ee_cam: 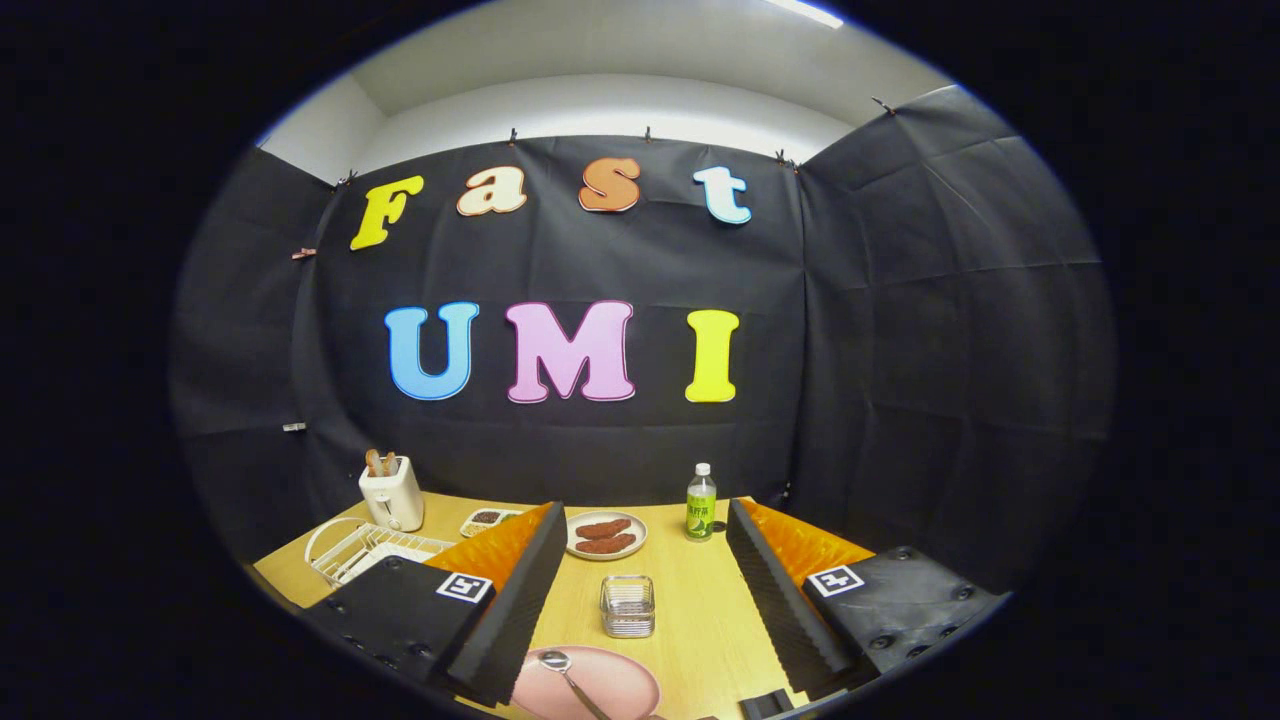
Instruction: Take the plate from the dish rack, then take the spoon from the basket and place it into the plate.
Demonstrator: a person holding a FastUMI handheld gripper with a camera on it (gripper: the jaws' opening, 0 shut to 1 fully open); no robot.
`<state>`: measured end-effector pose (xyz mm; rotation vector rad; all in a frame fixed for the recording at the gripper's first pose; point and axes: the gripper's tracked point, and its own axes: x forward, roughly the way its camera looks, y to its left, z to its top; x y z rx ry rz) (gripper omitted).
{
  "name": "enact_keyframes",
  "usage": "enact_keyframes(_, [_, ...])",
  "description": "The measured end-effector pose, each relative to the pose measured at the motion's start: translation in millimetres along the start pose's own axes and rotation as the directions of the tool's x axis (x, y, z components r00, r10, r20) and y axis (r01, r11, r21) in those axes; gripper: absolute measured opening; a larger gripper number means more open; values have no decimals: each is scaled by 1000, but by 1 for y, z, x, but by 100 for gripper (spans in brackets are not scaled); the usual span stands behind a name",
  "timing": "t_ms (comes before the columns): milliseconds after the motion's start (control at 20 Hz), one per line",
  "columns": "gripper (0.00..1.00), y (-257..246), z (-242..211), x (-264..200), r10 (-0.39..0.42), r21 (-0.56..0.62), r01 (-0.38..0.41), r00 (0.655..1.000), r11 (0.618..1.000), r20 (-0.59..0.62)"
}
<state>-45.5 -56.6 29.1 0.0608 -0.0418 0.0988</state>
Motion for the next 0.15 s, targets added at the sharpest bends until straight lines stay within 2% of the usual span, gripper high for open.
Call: enact_keyframes(150, [98, 15, -5, 1, -15, 0, 15, 1000, 1000, -7])
